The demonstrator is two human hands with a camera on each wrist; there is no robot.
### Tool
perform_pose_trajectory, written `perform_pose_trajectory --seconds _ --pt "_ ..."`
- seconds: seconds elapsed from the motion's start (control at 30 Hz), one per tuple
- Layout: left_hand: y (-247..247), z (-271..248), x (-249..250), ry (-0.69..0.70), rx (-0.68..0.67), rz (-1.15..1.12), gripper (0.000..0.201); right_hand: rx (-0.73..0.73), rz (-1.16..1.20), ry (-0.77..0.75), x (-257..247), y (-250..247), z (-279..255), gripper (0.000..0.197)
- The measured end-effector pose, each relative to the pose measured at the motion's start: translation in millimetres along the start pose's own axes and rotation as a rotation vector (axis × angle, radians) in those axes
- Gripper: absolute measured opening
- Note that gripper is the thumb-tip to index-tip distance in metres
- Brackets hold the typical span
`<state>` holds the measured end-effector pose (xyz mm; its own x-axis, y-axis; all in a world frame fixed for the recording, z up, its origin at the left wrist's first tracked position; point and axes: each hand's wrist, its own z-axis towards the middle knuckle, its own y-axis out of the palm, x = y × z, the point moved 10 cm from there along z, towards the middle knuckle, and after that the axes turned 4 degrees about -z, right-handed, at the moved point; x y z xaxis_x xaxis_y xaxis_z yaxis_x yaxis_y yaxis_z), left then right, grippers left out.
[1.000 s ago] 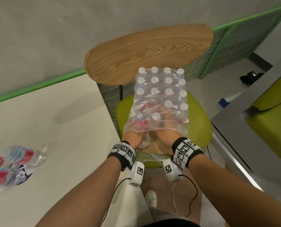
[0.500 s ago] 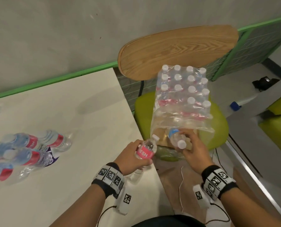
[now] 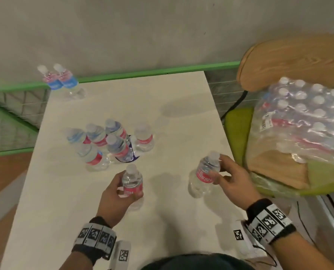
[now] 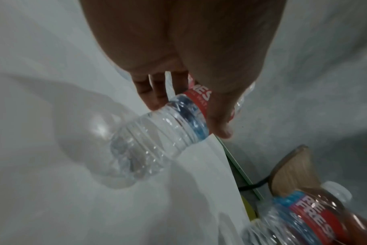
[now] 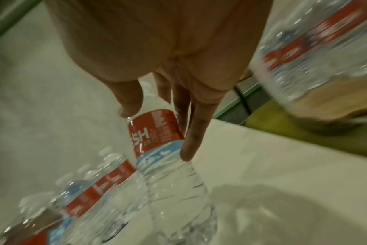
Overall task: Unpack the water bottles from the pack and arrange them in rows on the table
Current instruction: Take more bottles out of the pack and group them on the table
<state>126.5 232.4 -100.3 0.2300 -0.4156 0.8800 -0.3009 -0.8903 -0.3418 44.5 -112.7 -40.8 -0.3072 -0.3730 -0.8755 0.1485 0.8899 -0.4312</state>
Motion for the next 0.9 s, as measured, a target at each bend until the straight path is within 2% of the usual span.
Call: perform_pose_trajectory --seconds 0.23,0.37,0.5,0.6,0.9 --pt "-78.3 3.5 -20.0 0.046 0.275 -0.068 0.069 -0.16 -0.151 -0.086 -59.0 126.7 31.3 0.051" --pt "-94.2 14.5 -24.8 0.062 0.295 -0.104 0.069 -0.128 -0.115 -0.099 -76.2 166.0 45.7 0.053" --pt "-90.3 30.8 -23.9 0.05 0.255 -0.128 0.069 -0.083 -0.074 -0.097 -88.3 183.3 65.3 0.05" --pt "-85.6 44.6 -22.9 0.057 0.291 -0.045 0.071 -0.031 -0.087 -0.098 -90.6 186.0 76.6 0.055" --pt "-77.1 72.5 -16.4 0.03 0.292 0.075 0.077 0.052 -0.062 -0.119 -95.8 194.1 86.6 0.051"
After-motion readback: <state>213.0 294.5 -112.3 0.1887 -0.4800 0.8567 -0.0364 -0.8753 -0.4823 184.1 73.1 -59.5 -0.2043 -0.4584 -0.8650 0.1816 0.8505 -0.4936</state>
